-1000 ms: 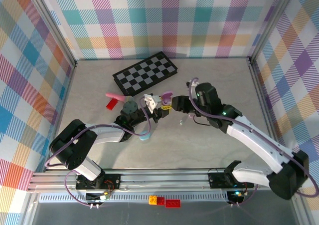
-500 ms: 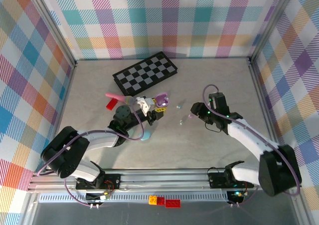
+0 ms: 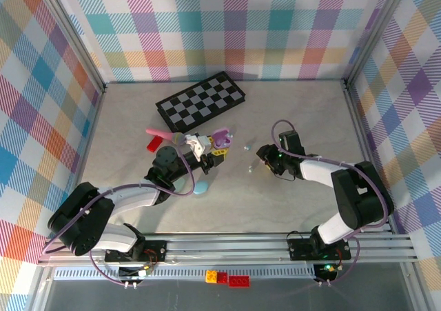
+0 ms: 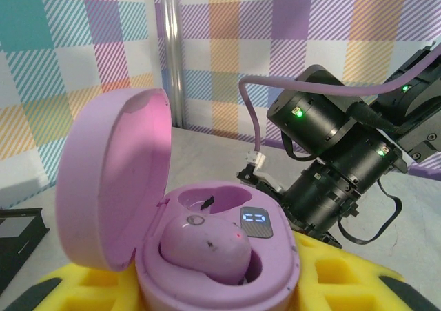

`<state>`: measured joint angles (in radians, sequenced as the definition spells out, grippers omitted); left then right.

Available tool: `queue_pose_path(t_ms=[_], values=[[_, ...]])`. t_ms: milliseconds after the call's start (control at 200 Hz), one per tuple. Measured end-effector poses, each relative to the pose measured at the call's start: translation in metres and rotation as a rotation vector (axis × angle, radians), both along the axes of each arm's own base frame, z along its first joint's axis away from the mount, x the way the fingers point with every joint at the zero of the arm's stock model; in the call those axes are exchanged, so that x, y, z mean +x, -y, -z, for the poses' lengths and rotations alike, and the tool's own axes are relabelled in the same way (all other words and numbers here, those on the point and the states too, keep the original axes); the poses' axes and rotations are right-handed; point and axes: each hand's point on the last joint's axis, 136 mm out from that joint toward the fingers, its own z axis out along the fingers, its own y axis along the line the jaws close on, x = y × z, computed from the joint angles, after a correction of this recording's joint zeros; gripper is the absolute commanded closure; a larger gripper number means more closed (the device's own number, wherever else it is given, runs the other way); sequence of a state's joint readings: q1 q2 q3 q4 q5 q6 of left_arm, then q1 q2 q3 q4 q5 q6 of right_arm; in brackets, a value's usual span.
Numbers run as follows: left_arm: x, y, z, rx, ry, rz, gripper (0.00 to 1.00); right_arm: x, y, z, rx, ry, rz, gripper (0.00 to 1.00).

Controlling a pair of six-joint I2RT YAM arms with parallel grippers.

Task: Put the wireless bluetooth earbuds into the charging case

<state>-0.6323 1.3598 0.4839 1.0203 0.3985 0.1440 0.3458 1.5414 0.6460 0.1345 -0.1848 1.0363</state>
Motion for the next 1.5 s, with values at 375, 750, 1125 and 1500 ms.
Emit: queue_pose_path(t_ms=[375, 750, 1125, 1500], values=[[0.0, 0.0, 0.003, 0.01, -0.004, -0.001, 0.72, 0.001, 0.005, 0.006, 0.0, -0.007, 0.017, 0.5], [0.0, 0.0, 0.006, 0.018, -0.014, 0.0, 0.72, 0.009, 0.003, 0.017, 0.042, -0.019, 0.025, 0.6], [0.0, 0.0, 0.006, 0.018, -0.015, -0.001, 0.72, 0.016, 0.0, 0.023, 0.064, -0.01, 0.02, 0.79], [0.001, 0.0, 0.008, 0.021, -0.019, -0.001, 0.72, 0.021, -0.004, 0.023, 0.03, -0.037, -0.023, 0.8]])
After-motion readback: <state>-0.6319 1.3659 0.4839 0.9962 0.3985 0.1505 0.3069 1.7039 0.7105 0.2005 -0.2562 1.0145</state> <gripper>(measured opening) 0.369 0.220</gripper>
